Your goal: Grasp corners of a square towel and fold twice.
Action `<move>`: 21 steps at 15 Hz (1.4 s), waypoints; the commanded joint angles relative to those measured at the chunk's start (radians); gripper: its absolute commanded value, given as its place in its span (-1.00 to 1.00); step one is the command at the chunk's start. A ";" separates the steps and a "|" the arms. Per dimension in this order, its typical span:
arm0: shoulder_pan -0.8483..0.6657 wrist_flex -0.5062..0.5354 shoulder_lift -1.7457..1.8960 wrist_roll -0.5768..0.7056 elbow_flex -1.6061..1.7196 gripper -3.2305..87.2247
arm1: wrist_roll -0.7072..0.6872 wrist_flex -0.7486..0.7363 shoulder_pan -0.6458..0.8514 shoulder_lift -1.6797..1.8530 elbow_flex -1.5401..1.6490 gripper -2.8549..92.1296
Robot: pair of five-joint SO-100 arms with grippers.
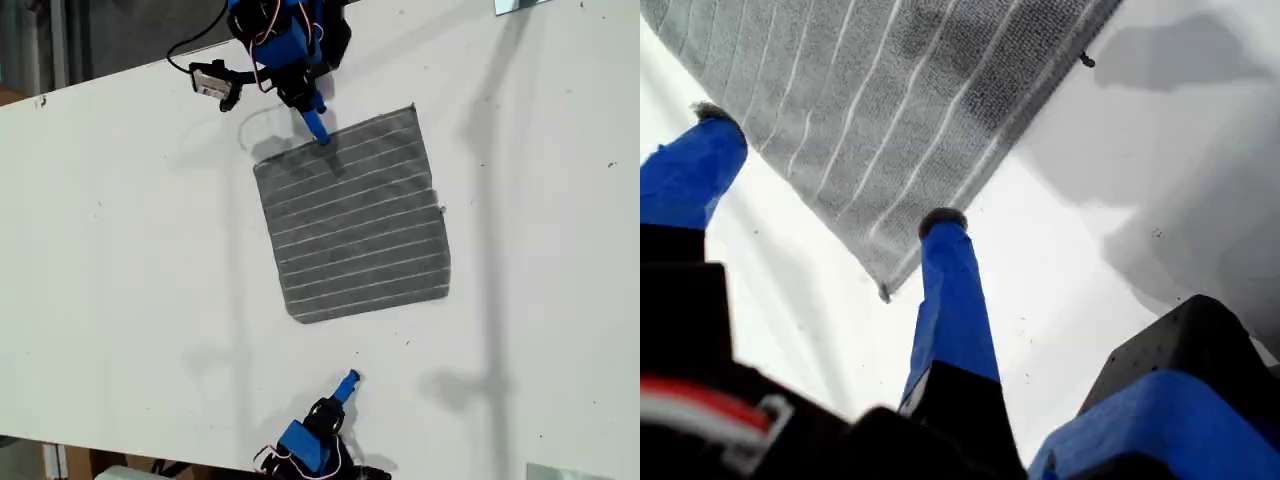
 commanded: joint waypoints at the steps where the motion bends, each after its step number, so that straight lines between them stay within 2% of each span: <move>1: 0.008 -0.040 0.005 -0.242 -0.006 -0.18 | 0.011 -0.006 -0.011 0.000 -0.008 -0.16; 2: 0.041 -0.094 0.005 -0.150 -0.029 -0.40 | 0.012 -0.009 -0.011 0.000 -0.008 -0.16; 3: -0.012 -0.055 0.008 -0.167 -0.051 -0.44 | 0.011 -0.015 -0.011 -0.017 -0.025 -0.16; 4: -0.034 -0.199 0.008 -0.057 -0.026 -0.35 | -0.003 -0.023 -0.015 -0.212 -0.152 -0.13; 5: -0.080 -0.330 -0.006 0.011 -0.029 -0.37 | -0.026 0.098 -0.009 -0.663 -0.465 -0.09; 6: -0.129 -0.239 -0.103 0.006 -0.141 -0.38 | -0.066 0.298 -0.038 -1.065 -0.879 -0.07; 7: -0.192 -0.155 -0.371 -0.028 -0.299 -0.39 | -0.103 0.442 -0.061 -1.299 -1.200 -0.08; 8: -0.206 -0.112 -0.762 -0.063 -0.494 -0.39 | -0.107 0.483 -0.078 -1.359 -1.298 -0.08; 9: -0.192 -0.040 -1.140 -0.080 -0.724 -0.37 | -0.058 0.474 -0.100 -1.316 -1.227 -0.08; 10: -0.175 0.018 -1.396 -0.095 -0.914 -0.36 | 0.021 0.428 -0.147 -1.216 -1.085 -0.09; 11: -0.152 0.029 -1.532 -0.100 -1.012 -0.35 | 0.124 0.365 -0.232 -1.111 -0.959 -0.10; 13: -0.118 -0.003 -1.603 -0.141 -1.040 -0.35 | 0.353 0.268 -0.426 -0.976 -0.770 -0.14; 15: -0.083 -0.035 -1.620 -0.164 -1.035 -0.35 | 0.411 0.037 -0.522 -0.989 -0.632 -0.14; 18: -0.046 -0.066 -1.640 -0.202 -1.022 -0.34 | 0.422 -0.179 -0.552 -1.152 -0.571 -0.16; 21: -0.032 -0.110 -1.644 -0.209 -1.003 -0.34 | 0.482 -0.367 -0.578 -1.163 -0.422 -0.14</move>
